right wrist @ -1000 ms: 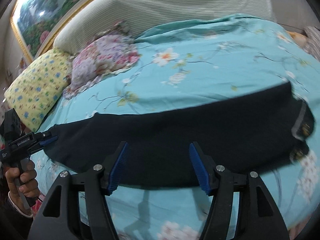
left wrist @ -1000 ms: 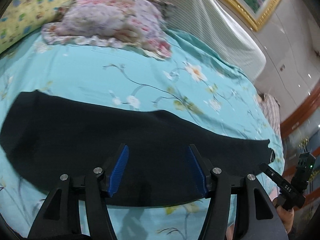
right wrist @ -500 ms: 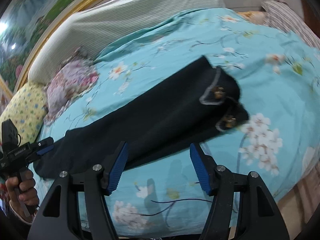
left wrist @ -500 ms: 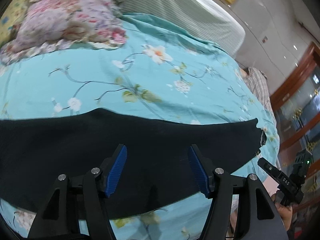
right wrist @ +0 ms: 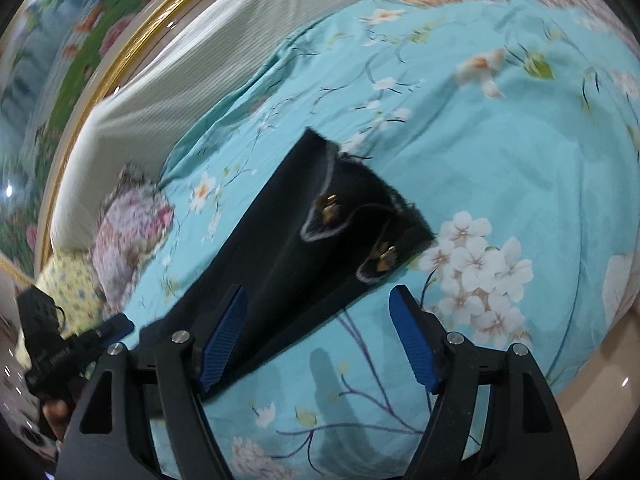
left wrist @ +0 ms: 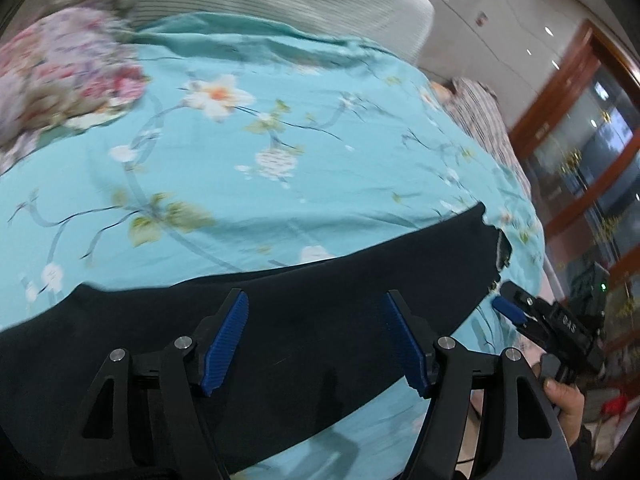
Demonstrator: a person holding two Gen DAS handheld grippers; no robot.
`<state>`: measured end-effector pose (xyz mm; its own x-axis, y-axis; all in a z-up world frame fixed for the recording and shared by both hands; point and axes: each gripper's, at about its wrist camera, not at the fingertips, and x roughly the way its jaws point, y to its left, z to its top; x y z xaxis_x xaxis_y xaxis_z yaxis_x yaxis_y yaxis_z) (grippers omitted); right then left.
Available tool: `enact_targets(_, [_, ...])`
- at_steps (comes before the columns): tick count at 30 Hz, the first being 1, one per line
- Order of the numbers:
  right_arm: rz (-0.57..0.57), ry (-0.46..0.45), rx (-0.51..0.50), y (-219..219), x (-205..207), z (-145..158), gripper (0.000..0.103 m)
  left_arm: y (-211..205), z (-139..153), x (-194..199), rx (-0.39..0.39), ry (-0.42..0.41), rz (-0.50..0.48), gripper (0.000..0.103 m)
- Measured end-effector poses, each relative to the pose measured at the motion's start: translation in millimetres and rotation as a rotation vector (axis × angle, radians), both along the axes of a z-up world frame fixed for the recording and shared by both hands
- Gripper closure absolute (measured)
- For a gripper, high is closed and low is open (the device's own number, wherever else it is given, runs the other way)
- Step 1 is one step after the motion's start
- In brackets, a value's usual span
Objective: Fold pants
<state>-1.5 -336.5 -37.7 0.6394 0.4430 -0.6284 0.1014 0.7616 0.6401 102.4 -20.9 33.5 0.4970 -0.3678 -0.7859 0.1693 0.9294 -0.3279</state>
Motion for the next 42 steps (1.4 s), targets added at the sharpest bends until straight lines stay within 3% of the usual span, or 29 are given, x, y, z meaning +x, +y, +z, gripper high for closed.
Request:
enact_targets(9, [-0.117, 0.033, 0.186, -16, 19, -15, 0.029, -50, -5, 43, 0.026, 0.040, -0.145, 0.031])
enact_targets(13, [-0.134, 0.023, 0.201, -14, 26, -17, 0.030, -75, -9, 60, 0.048, 0.054, -0.213, 0.031])
enact_targets(15, [-0.122, 0.010, 0.174, -13, 27, -18, 0.055, -89, -16, 69, 0.061, 0.074, -0.251, 0.031])
enact_targets(17, [-0.120, 0.020, 0.159, -17, 28, -22, 0.088, -102, -23, 78, 0.069, 0.097, -0.286, 0.031])
enact_targets(29, [-0.060, -0.028, 0.185, -39, 12, -35, 0.091, -192, -40, 117, 0.047, 0.179, -0.527, 0.034])
enact_targets(33, [-0.045, -0.057, 0.206, -39, 11, -38, 0.091, -213, -56, 131, 0.014, 0.251, -0.576, 0.053])
enact_targets(35, [-0.034, -0.069, 0.189, -38, 10, -37, 0.091, -220, -62, 135, -0.012, 0.276, -0.597, 0.057])
enact_targets(38, [-0.022, -0.082, 0.173, -37, 10, -36, 0.091, -230, -64, 137, -0.026, 0.281, -0.624, 0.066])
enact_targets(40, [-0.016, -0.086, 0.164, -36, 11, -36, 0.091, -234, -64, 138, -0.037, 0.281, -0.638, 0.081])
enact_targets(42, [-0.012, -0.092, 0.151, -35, 11, -35, 0.091, -237, -61, 134, -0.031, 0.250, -0.653, 0.086])
